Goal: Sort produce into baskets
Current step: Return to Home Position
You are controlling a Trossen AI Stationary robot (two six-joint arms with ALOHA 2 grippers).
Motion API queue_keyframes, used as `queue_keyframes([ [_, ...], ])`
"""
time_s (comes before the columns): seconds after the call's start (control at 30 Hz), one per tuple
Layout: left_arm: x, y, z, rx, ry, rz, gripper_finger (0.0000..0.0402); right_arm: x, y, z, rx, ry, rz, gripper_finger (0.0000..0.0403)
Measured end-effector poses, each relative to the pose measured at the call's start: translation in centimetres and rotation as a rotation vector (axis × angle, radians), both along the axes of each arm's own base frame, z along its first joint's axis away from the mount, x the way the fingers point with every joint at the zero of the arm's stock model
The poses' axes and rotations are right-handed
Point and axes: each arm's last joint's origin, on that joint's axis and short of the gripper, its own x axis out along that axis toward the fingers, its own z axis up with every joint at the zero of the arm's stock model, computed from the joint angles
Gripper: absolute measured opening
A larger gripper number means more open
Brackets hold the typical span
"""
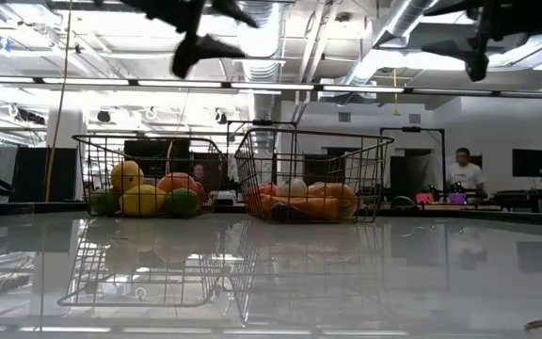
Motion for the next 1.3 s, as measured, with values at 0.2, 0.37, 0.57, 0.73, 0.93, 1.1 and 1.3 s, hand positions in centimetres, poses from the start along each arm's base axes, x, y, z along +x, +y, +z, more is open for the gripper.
queue_keyframes([
  [0.2, -4.3, 0.0, 0.1, 0.025, -0.073, 0.127, 0.0188, -2.4, 0.9, -0.9, -0.005, -0.049, -0.051, 0.0285],
  [0.37, -7.9, -0.1, -0.1, 0.04, -0.15, 0.175, 0.0178, -5.2, 2.3, -1.3, -0.025, -0.093, -0.111, 0.0285],
  [0.57, -10.6, -0.3, -2.7, 0.011, -0.241, 0.185, 0.0168, -6.4, 3.1, -1.8, 0.006, -0.101, -0.112, 0.0285],
  [0.73, -11.6, -0.6, -4.4, -0.002, -0.356, 0.166, 0.0148, -5.9, 2.9, -2.4, 0.014, -0.122, -0.062, 0.0285],
  [0.93, -13.2, -1.1, -6.3, -0.024, -0.437, 0.114, 0.0112, -5.4, 2.6, -3.2, 0.02, -0.112, -0.04, 0.0285],
  [1.1, -14.4, -1.5, -7.3, 0.018, -0.532, 0.084, 0.0077, -4.7, 2.3, -3.9, 0.05, -0.145, 0.003, 0.0284],
  [1.3, -15.6, -2.0, -8.7, 0.041, -0.584, 0.039, 0.0012, -4.5, 2.3, -4.2, 0.053, -0.139, 0.021, 0.0263],
])
